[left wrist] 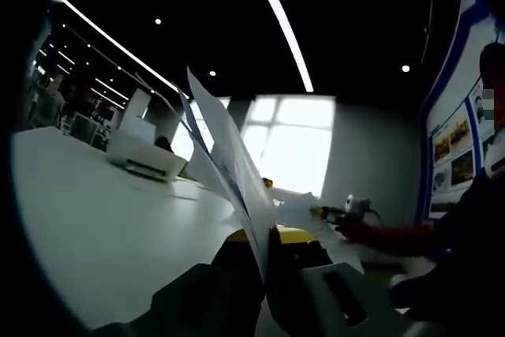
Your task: Organize the stack of printing papers by aligning and flattening the scattered papers on the table
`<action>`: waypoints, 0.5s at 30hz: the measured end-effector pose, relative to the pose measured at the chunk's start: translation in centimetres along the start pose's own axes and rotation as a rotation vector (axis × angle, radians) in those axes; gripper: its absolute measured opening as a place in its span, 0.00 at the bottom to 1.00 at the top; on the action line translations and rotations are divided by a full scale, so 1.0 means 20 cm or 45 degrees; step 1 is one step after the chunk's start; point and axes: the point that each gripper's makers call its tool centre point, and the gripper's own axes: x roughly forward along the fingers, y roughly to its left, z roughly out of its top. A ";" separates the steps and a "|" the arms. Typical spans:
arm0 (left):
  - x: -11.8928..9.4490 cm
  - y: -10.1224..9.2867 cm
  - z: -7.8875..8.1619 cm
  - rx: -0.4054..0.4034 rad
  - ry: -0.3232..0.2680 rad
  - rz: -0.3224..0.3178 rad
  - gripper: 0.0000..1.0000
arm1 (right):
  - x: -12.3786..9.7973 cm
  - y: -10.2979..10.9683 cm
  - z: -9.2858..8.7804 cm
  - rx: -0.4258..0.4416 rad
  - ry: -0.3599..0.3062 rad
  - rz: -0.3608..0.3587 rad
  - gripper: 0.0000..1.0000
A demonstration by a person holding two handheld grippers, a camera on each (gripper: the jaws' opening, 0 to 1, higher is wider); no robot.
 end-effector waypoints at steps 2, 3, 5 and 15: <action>0.00 0.00 0.00 -0.001 0.000 0.000 0.07 | 0.00 -0.01 0.00 -0.011 0.010 -0.012 0.00; 0.00 0.00 0.00 -0.001 0.000 0.000 0.07 | 0.00 -0.01 0.00 -0.012 0.012 -0.015 0.00; 0.00 0.00 0.00 -0.003 0.000 -0.001 0.07 | 0.00 -0.01 0.00 -0.010 0.013 -0.014 0.00; 0.00 -0.01 0.00 -0.002 0.001 -0.004 0.07 | 0.02 -0.07 0.02 -0.064 0.025 -0.024 0.05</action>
